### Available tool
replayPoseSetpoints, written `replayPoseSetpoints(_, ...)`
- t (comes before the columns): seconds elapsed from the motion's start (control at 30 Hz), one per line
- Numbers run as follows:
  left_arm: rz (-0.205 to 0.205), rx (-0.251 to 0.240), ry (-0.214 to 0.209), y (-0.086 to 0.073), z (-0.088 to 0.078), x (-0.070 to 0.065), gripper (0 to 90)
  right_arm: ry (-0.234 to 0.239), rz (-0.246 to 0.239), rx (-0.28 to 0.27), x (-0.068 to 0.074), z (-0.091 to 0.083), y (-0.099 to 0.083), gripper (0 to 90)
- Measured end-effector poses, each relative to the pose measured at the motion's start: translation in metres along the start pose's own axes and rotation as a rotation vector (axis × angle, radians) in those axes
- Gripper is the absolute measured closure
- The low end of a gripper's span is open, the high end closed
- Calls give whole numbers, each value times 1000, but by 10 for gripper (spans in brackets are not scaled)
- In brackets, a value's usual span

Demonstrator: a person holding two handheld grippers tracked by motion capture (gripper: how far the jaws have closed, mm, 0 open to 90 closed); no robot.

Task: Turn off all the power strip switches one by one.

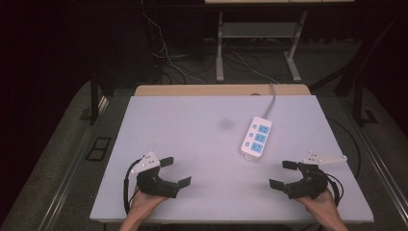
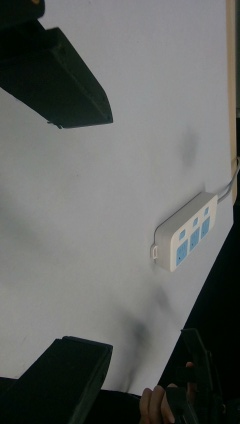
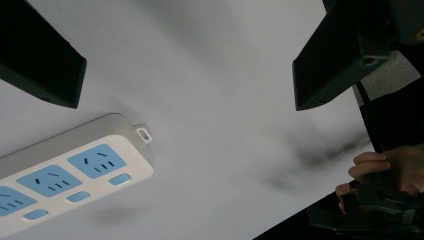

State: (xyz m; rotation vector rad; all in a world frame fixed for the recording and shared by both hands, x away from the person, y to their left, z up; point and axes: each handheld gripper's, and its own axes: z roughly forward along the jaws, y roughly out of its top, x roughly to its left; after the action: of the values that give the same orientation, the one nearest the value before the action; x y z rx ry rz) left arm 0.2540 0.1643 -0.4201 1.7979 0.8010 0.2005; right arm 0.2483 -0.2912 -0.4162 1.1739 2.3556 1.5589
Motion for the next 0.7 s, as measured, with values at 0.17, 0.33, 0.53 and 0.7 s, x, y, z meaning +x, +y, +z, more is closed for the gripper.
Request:
replayPoseSetpoints(0.17,2,-2,0,-1,-2,-2,0,5,-2,7,1,1,1,6)
replayPoseSetpoints(0.33,-1,-3,-1,-2,-2,-1,0,6,0,13,1,1,0,6)
replayPoseSetpoints(0.53,-12,4,-17,-2,-2,1,0,4,-3,25,0,1,-1,6)
replayPoseSetpoints(0.7,-14,6,-28,-2,-1,0,0,10,-4,44,1,3,-1,6)
